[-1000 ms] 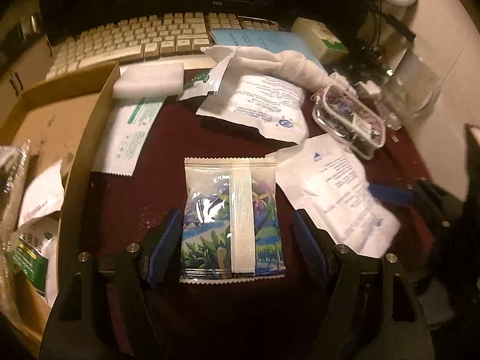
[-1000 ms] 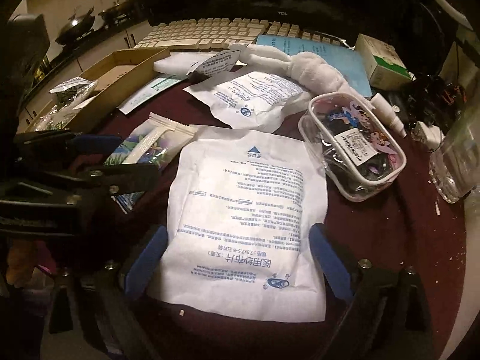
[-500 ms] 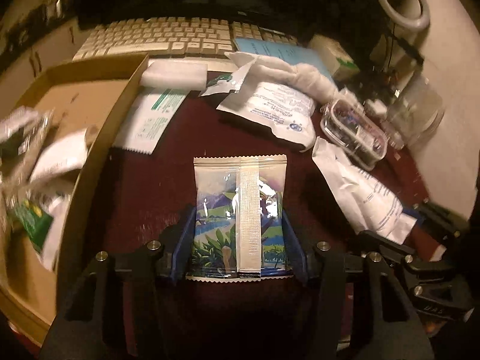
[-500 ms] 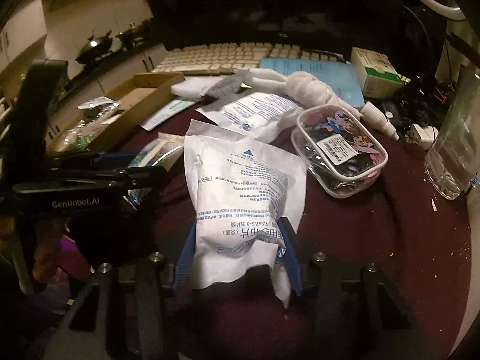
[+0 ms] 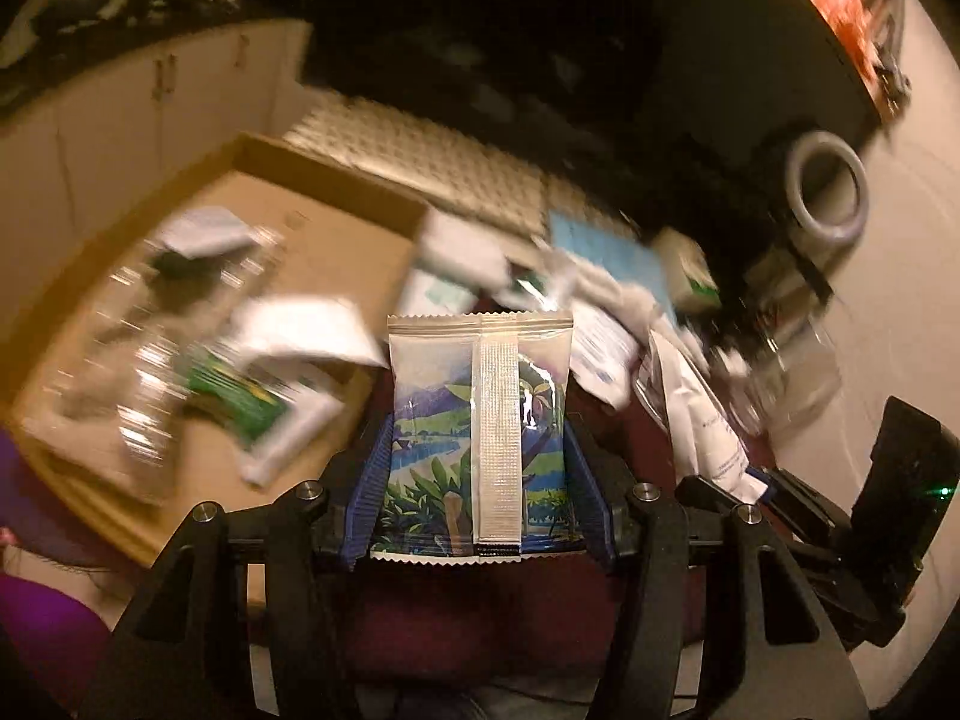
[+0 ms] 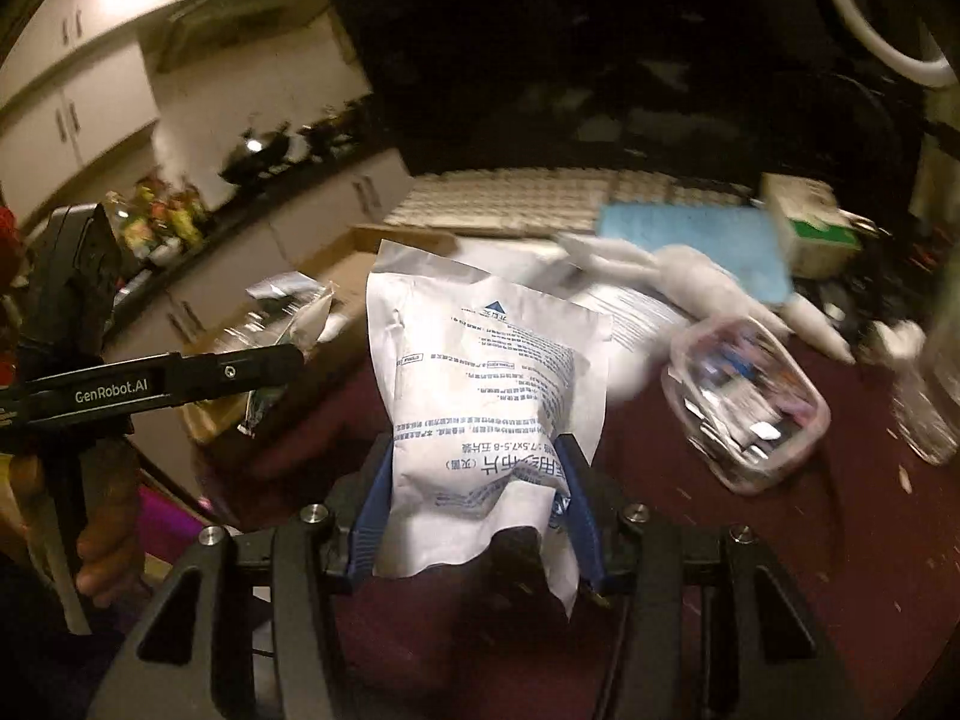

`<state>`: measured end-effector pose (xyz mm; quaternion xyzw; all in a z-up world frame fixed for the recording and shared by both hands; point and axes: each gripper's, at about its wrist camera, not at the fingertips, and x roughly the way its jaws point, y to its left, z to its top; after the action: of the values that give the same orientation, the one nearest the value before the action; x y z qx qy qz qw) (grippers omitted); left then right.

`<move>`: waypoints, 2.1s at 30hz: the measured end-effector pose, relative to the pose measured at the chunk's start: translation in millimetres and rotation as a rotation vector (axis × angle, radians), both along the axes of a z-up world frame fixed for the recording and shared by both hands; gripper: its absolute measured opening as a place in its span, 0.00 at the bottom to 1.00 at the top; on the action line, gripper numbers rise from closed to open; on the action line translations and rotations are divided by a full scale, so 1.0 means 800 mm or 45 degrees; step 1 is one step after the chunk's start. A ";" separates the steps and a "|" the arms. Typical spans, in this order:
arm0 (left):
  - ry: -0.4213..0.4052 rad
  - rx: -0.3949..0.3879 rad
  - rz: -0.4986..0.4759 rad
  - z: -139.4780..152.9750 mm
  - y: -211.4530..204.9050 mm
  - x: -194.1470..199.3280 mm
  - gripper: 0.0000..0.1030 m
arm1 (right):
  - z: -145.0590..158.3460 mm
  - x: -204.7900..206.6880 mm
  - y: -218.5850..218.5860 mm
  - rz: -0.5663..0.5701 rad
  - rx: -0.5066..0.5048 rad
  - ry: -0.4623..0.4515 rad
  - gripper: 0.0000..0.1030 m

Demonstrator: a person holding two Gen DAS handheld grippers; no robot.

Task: Organize soft objects
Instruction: 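Carry the snack packet and gauze packet into the tray and release both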

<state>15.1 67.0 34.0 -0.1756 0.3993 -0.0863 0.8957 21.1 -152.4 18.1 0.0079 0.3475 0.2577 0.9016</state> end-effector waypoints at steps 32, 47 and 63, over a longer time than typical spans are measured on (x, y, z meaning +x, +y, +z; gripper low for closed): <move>0.217 0.150 0.464 -0.050 0.156 0.053 0.54 | -0.032 0.173 0.243 0.189 -0.177 0.210 0.52; -0.017 0.002 0.541 -0.026 0.164 0.009 0.63 | -0.001 0.161 0.192 0.181 0.116 0.176 0.78; 0.004 -0.033 -0.056 -0.031 -0.019 0.023 0.63 | -0.030 0.054 0.001 0.081 0.319 0.217 0.80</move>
<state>33.5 51.9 9.3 -0.1784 0.4034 -0.1109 0.8906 64.6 -151.7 -5.8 0.1313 0.3880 0.3258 0.8521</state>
